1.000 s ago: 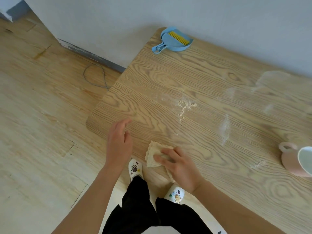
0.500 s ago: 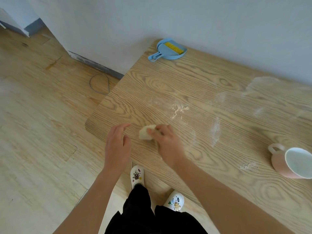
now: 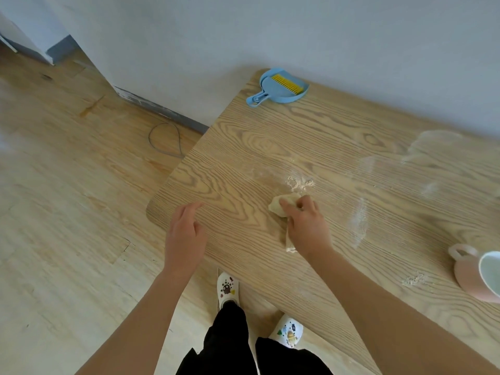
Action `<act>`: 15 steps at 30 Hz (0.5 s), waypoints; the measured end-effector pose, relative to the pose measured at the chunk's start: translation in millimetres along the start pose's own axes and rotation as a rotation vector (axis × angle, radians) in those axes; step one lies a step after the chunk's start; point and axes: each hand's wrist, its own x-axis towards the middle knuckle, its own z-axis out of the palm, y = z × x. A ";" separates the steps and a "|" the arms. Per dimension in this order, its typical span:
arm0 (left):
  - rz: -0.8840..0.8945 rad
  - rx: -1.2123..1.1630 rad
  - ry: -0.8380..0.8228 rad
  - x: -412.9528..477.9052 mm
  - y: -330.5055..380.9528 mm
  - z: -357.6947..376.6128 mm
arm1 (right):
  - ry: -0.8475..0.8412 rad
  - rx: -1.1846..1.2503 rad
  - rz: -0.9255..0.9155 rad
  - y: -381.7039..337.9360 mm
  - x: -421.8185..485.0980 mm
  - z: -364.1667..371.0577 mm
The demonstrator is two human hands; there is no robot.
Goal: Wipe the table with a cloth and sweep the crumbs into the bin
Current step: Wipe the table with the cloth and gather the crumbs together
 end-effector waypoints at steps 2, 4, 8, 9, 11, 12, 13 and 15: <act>-0.013 -0.025 0.028 7.7 -6.1 -5.5 | 0.042 0.043 -0.020 -18.7 3.9 -2.7; -0.025 -0.040 0.061 18.1 -14.4 -12.5 | 0.049 0.085 -0.100 -51.4 11.7 1.3; -0.010 -0.053 0.127 34.0 -26.4 -24.1 | -0.029 0.114 -0.291 -119.8 20.8 28.6; -0.006 -0.049 0.128 40.7 -32.3 -27.8 | -0.075 0.097 -0.354 -134.8 23.3 41.5; 0.001 -0.044 0.127 50.8 -37.2 -33.5 | -0.208 0.051 -0.490 -151.8 21.5 61.7; 0.006 -0.047 0.114 51.0 -35.5 -34.2 | -0.234 0.026 -0.543 -149.9 17.1 67.5; 0.011 -0.053 0.094 68.0 -48.7 -40.1 | -0.228 0.017 -0.557 -161.1 26.7 78.8; 0.031 -0.053 0.076 73.2 -48.8 -40.3 | -0.200 0.002 -0.541 -149.6 26.0 74.6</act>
